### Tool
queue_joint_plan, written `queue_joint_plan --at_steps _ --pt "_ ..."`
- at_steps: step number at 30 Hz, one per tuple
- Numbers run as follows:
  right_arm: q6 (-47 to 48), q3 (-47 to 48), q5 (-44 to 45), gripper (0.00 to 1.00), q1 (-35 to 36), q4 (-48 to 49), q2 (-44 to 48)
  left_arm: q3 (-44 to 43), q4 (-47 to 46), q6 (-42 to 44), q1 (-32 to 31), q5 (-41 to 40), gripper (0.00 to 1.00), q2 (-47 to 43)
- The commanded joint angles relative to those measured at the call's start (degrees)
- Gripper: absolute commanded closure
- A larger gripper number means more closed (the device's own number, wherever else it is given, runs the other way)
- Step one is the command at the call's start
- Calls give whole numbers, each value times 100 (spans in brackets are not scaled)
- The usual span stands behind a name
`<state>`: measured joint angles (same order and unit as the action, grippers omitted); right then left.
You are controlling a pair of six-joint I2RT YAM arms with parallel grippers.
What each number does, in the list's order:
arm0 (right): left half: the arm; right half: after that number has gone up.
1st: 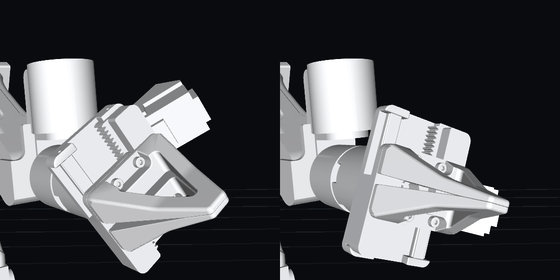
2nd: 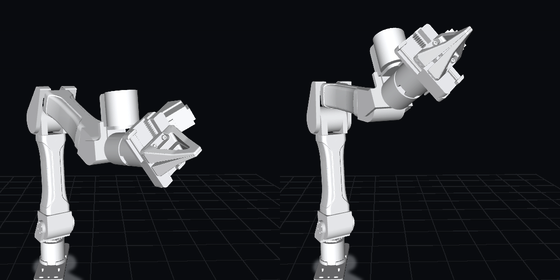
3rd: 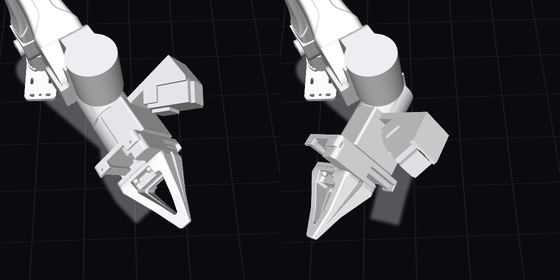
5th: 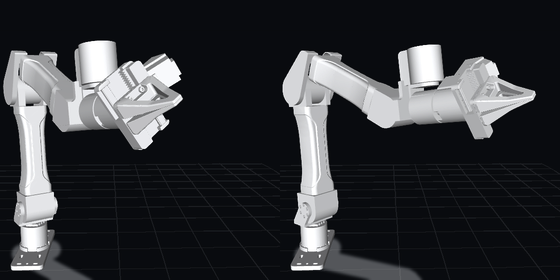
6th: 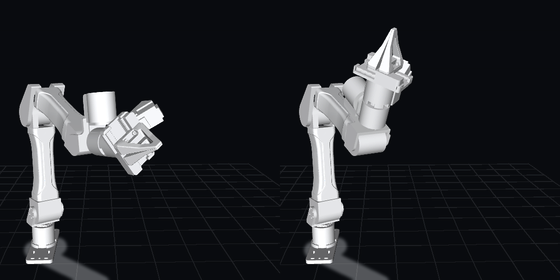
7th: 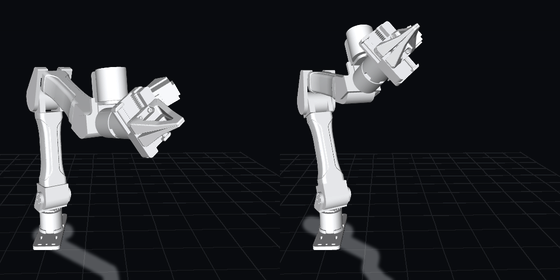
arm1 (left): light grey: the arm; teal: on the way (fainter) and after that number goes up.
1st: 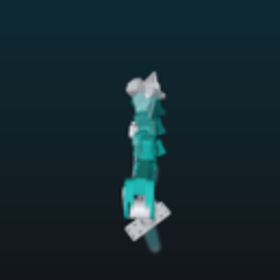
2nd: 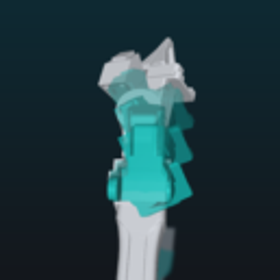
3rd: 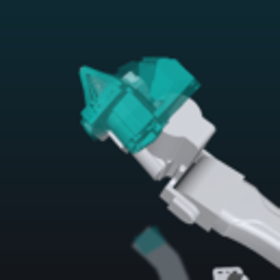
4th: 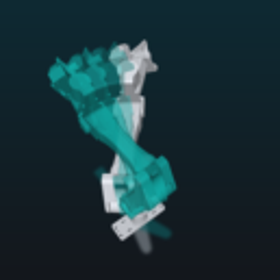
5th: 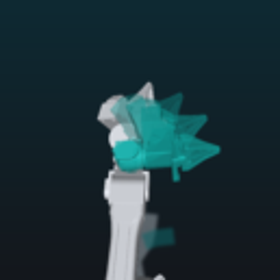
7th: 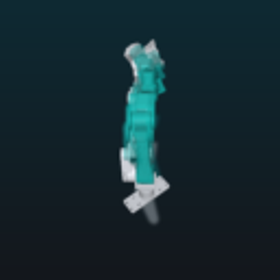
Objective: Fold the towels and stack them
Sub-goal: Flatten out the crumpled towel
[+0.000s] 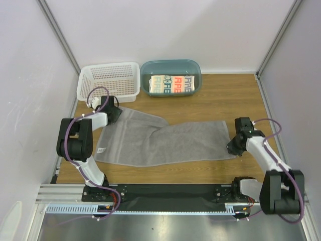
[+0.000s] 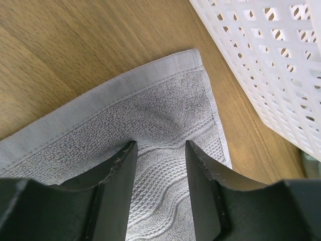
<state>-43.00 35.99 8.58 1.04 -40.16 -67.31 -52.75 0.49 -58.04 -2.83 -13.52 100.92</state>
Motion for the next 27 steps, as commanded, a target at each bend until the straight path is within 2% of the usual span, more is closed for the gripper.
queue_joint_plan --at_steps 1,9,11,14,19,20,23,24,27 --pt "-480 -118 -22 100 -25 -738 594 -42 390 -23 160 -257 50 191" --pt "-911 -303 -796 100 142 -1793 1676 142 250 -6 248 -142 49 24" --pt "-991 -215 -796 100 230 -1811 2009 90 171 247 248 -90 48 -72" --pt "-703 319 -595 98 230 -1846 1985 -15 136 625 248 -81 46 -397" --pt "-60 1681 -366 73 230 -1592 862 -639 530 1487 204 490 37 -810" --pt "167 2136 -401 58 239 -1504 634 -788 592 1776 169 551 36 -898" --pt "406 2832 -418 38 256 -1188 -79 -1165 1040 2410 -59 719 24 -1197" --pt "607 2939 -445 36 265 -1056 -229 -1228 1093 2594 -251 780 20 -1285" --pt "819 3002 -445 30 248 -329 -800 -1404 1181 3201 -769 1307 16 -1496"
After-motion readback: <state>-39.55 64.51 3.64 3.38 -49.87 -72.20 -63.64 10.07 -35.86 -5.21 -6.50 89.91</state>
